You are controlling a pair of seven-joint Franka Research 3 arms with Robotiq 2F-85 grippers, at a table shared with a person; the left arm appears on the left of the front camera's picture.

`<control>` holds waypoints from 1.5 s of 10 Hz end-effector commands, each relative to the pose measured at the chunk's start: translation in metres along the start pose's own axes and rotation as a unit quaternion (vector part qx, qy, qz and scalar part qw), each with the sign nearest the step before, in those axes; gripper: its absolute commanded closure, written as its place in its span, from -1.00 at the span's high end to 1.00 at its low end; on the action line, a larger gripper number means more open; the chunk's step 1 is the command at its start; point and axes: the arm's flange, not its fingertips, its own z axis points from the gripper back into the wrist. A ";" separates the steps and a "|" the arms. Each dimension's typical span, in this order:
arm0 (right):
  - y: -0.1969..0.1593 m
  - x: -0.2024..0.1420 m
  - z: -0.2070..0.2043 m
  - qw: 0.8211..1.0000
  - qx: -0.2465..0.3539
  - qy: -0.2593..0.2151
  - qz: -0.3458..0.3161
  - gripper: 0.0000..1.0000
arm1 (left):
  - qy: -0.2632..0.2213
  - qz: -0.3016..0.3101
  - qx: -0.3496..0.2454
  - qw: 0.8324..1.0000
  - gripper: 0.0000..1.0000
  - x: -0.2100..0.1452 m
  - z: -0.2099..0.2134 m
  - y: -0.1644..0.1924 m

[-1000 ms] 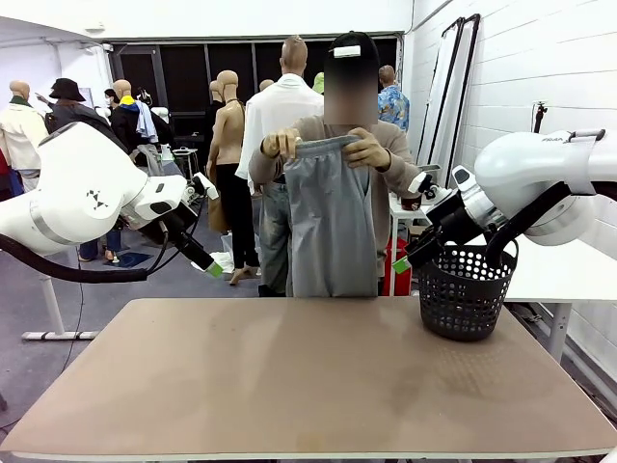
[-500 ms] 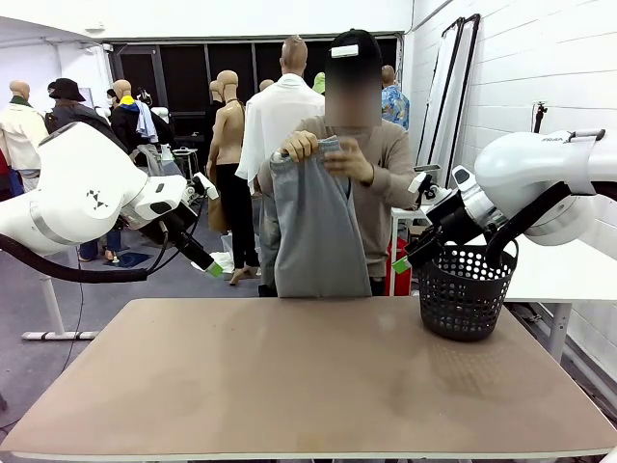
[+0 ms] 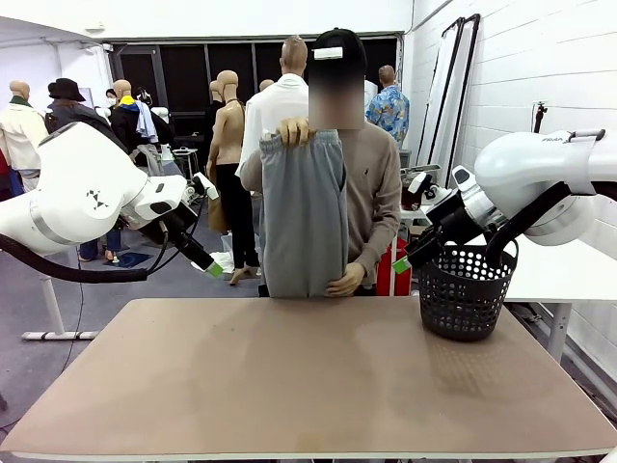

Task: Fold the training pants.
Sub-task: Grab both ends of the Training pants handed by a person.

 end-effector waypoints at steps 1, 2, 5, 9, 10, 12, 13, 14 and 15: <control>-0.002 0.000 -0.002 1.000 0.012 -0.012 0.004 1.00 | 0.001 -0.007 -0.005 1.000 1.00 0.000 0.002 0.000; -0.002 0.000 -0.002 1.000 0.012 -0.012 0.004 1.00 | 0.001 -0.007 -0.005 1.000 1.00 0.000 0.002 0.000; -0.002 0.000 -0.002 1.000 0.012 -0.012 0.004 1.00 | 0.001 -0.007 -0.005 1.000 1.00 0.000 0.002 0.000; -0.002 0.000 -0.002 1.000 0.012 -0.012 0.004 1.00 | 0.001 -0.007 -0.005 1.000 1.00 0.000 0.002 0.000; -0.002 0.000 -0.002 1.000 0.012 -0.012 0.004 1.00 | 0.001 -0.007 -0.005 1.000 1.00 0.000 0.002 0.000; -0.002 0.000 -0.002 1.000 0.012 -0.012 0.004 1.00 | 0.001 -0.007 -0.005 1.000 1.00 0.000 0.002 0.000; -0.002 0.000 -0.002 1.000 0.012 -0.012 0.004 1.00 | 0.001 -0.007 -0.005 1.000 1.00 0.000 0.002 0.000; -0.002 0.000 -0.002 1.000 0.012 -0.012 0.004 1.00 | 0.001 -0.007 -0.005 1.000 1.00 0.000 0.002 0.000; -0.002 0.000 -0.002 1.000 0.012 -0.012 0.004 1.00 | 0.001 -0.007 -0.005 1.000 1.00 0.000 0.002 0.000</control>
